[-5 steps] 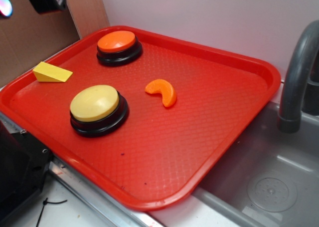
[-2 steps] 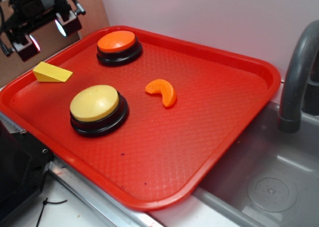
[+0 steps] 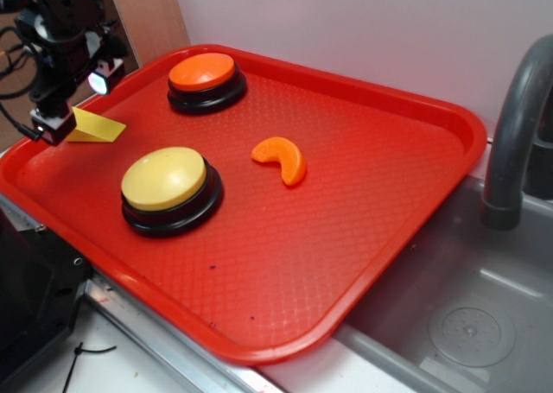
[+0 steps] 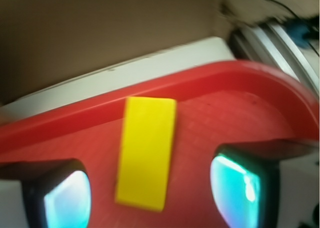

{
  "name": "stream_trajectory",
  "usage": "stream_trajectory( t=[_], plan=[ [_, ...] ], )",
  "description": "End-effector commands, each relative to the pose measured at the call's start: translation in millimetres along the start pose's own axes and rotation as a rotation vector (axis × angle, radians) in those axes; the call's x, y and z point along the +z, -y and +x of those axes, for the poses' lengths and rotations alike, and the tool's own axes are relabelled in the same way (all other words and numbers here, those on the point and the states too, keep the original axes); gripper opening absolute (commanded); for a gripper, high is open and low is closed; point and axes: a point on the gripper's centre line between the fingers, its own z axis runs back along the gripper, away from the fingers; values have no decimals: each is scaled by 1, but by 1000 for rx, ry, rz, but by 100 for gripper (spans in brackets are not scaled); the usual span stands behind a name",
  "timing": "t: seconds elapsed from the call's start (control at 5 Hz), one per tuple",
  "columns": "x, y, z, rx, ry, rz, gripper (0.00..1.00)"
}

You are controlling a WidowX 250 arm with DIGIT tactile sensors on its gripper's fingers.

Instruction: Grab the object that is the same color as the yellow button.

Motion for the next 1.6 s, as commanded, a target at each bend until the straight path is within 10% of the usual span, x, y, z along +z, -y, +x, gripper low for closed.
stream_trajectory(
  t=[0.0,0.4,0.6,1.0,1.4],
  plan=[
    [-27,1,7,68,99,46,100],
    [-41,6,9,61,127,59,100],
    [-41,6,11,66,121,48,0],
    [-15,15,6,-202,58,-60,0],
    [43,28,-6,-696,-163,-129,0]
  ],
)
